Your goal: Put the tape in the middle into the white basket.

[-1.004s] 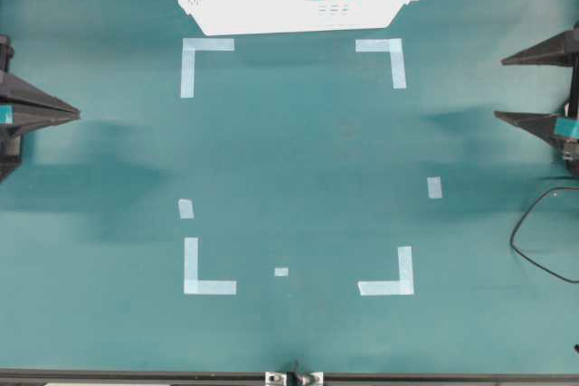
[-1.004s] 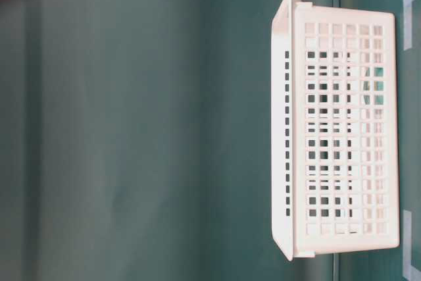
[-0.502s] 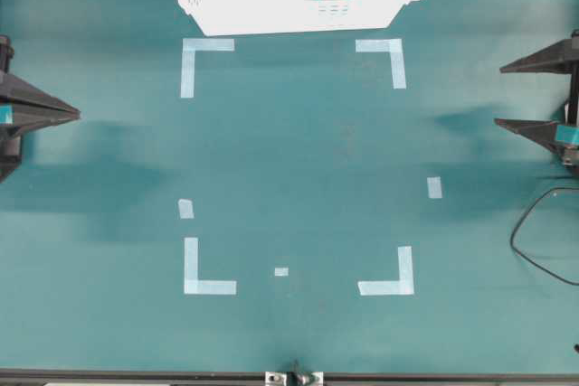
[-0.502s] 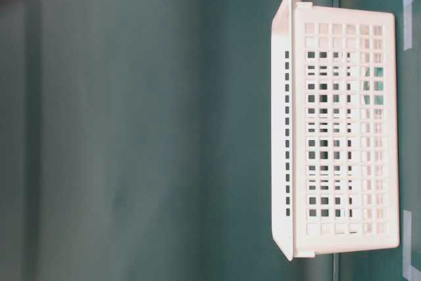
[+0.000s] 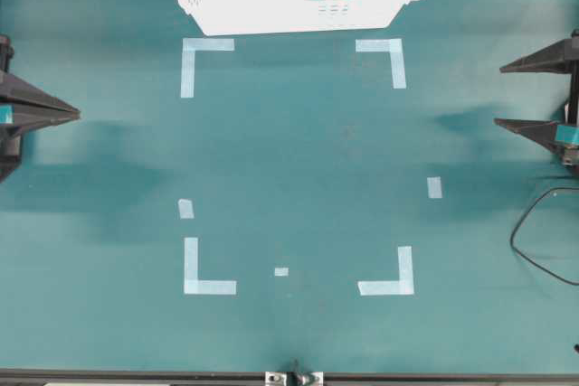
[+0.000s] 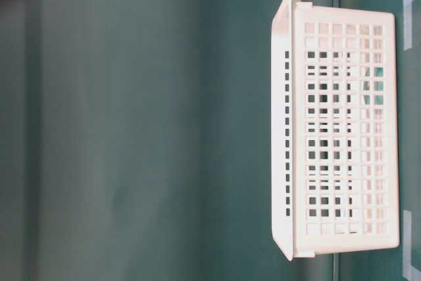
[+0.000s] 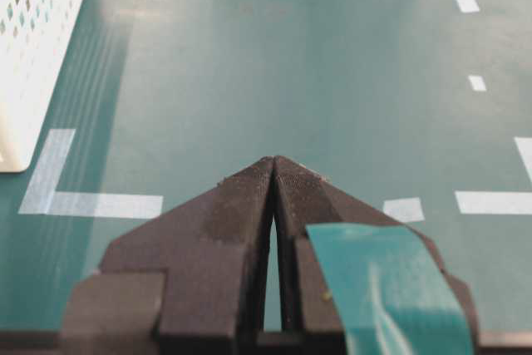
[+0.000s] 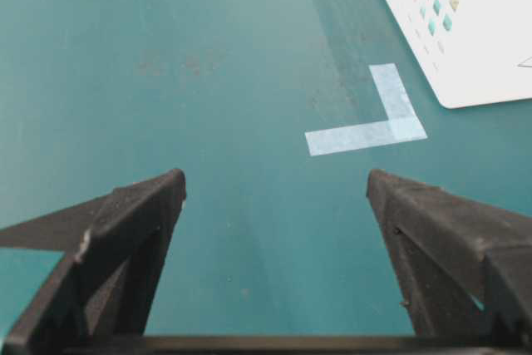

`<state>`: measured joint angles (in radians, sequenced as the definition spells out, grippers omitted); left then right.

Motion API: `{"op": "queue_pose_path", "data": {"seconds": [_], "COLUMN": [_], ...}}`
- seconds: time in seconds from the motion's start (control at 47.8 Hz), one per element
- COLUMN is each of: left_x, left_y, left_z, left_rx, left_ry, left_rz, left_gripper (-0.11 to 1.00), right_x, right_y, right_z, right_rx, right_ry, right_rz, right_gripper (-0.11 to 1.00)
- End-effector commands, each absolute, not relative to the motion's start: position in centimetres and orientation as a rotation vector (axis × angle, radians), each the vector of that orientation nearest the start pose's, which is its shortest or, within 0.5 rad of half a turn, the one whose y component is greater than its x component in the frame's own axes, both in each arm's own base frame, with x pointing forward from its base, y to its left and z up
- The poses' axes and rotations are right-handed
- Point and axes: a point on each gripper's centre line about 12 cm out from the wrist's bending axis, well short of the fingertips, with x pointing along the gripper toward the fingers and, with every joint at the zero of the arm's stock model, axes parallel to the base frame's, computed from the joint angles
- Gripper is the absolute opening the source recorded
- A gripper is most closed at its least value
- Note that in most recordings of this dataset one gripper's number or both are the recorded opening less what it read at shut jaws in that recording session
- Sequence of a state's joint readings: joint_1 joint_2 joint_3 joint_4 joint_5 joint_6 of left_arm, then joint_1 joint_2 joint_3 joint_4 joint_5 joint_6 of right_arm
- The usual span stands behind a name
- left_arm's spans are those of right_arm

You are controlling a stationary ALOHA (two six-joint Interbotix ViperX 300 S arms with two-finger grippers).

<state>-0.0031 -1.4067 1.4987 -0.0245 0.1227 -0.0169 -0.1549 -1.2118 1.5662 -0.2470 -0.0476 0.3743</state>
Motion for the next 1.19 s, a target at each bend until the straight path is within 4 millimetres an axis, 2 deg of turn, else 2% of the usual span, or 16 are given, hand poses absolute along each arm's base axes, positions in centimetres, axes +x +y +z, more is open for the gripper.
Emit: {"op": "queue_pose_path", "data": {"seconds": [0.0, 1.171], "left_x": [12.92, 12.92], "left_y": [-0.09, -0.09], "left_z": [18.66, 18.66], "left_rx": [-0.041, -0.041], "left_ry": [0.203, 0.203], "left_rz": [-0.003, -0.003], "left_gripper": [-0.11, -0.11], "right_x": [13.43, 13.14], "right_y": [-1.94, -1.72], "right_z": [15.17, 14.51], "right_rx": [0.15, 0.151], "right_ry": [0.289, 0.263], "right_rz": [-0.159, -0.144], "right_gripper": [0.98, 0.98]}}
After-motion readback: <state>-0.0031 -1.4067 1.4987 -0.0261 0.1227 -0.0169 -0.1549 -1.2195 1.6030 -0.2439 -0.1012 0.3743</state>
